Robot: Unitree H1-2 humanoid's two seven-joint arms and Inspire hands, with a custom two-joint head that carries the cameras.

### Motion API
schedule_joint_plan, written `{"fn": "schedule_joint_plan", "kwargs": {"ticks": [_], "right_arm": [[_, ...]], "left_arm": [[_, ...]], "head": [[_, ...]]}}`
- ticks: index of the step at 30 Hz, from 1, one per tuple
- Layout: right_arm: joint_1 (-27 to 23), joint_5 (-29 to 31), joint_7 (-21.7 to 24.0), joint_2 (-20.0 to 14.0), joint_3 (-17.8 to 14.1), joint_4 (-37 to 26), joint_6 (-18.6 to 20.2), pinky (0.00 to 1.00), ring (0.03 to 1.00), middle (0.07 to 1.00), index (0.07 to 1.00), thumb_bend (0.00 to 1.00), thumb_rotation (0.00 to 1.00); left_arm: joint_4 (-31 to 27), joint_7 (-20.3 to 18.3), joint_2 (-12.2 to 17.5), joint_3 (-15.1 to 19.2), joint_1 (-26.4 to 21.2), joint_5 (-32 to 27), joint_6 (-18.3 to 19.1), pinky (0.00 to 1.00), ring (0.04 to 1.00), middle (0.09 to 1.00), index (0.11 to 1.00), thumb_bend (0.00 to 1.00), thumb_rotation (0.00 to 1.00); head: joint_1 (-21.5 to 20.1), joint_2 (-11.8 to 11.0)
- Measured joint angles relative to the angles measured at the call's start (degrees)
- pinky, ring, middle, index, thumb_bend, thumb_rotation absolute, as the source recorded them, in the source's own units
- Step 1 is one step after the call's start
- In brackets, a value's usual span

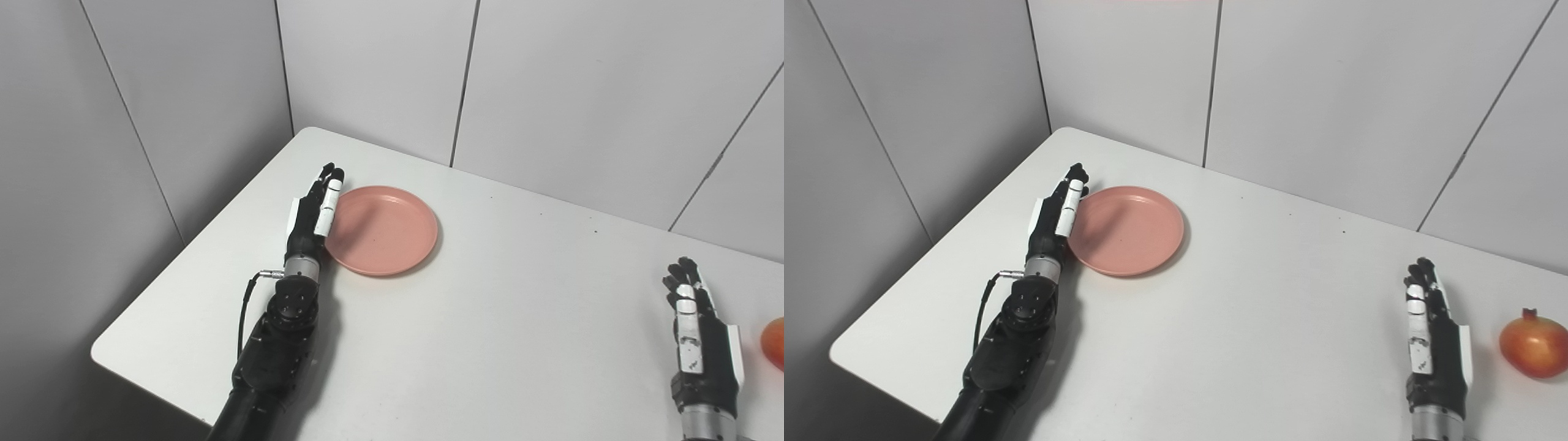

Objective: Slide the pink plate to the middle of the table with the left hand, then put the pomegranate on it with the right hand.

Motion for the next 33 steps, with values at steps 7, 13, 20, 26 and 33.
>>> {"fn": "schedule_joint_plan", "kwargs": {"ticks": [7,13,20,26,33], "right_arm": [[0.0,-0.1,0.0,0.0,0.0,-0.1,0.0,0.97,0.921,0.917,0.921,0.5,0.95],[0.0,-0.1,0.0,0.0,0.0,-0.1,0.0,0.96,0.919,0.92,0.922,0.49,0.96],[0.0,-0.1,0.0,0.0,0.0,0.0,0.0,0.97,0.921,0.919,0.922,0.51,0.96],[0.0,-0.1,0.0,-0.1,0.1,0.2,0.0,0.97,0.921,0.922,0.923,0.5,0.96],[0.0,0.0,0.0,-0.1,0.0,0.1,0.0,0.98,0.929,0.928,0.93,0.49,0.97]], "left_arm": [[-1.0,-0.7,-1.0,-1.1,0.0,0.0,1.0,0.89,0.907,0.915,0.909,0.63,1.0],[-1.1,-1.2,-1.0,-1.6,0.0,0.2,1.2,0.89,0.905,0.916,0.915,0.64,1.0],[-1.5,-1.2,-1.3,-2.2,0.0,1.3,2.4,0.9,0.908,0.92,0.916,0.64,1.0],[-1.5,-1.3,-1.5,-2.5,0.0,1.3,2.3,0.89,0.904,0.921,0.914,0.64,1.0],[-1.5,-1.3,-2.0,-2.9,0.0,2.3,2.3,0.89,0.906,0.924,0.915,0.65,1.0]], "head": [[0.1,0.2],[0.1,0.2],[0.2,0.4],[0.2,0.4],[0.2,0.3]]}}
